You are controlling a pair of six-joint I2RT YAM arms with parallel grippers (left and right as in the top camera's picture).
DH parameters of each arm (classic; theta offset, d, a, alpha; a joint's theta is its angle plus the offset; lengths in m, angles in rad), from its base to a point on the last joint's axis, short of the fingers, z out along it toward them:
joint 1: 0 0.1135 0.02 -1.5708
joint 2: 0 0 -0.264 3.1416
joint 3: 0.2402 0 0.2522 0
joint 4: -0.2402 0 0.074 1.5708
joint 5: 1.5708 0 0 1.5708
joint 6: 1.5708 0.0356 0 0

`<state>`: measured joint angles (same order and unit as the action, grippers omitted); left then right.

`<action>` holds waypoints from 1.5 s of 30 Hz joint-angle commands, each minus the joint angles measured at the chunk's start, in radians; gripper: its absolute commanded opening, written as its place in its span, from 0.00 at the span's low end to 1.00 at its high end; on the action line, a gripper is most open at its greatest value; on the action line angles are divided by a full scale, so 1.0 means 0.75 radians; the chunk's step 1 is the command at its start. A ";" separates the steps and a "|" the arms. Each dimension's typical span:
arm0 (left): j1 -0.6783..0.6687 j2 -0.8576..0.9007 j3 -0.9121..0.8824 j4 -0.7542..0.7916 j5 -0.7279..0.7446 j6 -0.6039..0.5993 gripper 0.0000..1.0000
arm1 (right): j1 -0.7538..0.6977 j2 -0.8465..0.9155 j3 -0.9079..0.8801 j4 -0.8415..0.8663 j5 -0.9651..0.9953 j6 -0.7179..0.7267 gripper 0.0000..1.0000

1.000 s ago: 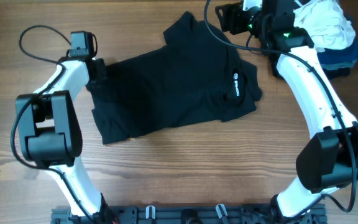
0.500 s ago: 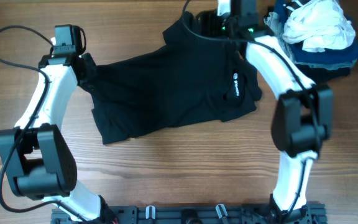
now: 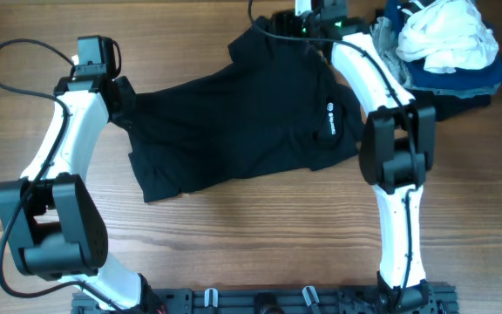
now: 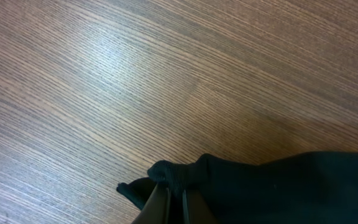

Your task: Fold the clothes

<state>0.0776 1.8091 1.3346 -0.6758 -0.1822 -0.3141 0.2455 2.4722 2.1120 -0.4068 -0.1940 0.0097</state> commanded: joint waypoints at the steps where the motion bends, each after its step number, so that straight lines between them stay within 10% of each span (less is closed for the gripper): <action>1: 0.001 -0.026 0.001 -0.009 0.017 -0.021 0.04 | 0.001 0.097 0.014 0.031 0.053 -0.048 0.84; 16: -0.002 -0.026 0.001 -0.015 0.016 -0.020 0.04 | 0.006 0.250 0.014 0.242 0.066 -0.047 0.76; 30: -0.002 -0.026 0.001 -0.013 0.016 -0.021 0.04 | 0.003 0.224 0.014 0.229 0.062 -0.043 0.04; 45: -0.001 -0.026 0.001 -0.026 0.001 -0.011 0.04 | -0.099 -0.287 0.014 -0.405 0.066 -0.047 0.04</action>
<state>0.0776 1.8091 1.3346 -0.6926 -0.1745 -0.3141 0.1905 2.3474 2.1151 -0.6407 -0.1486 -0.0242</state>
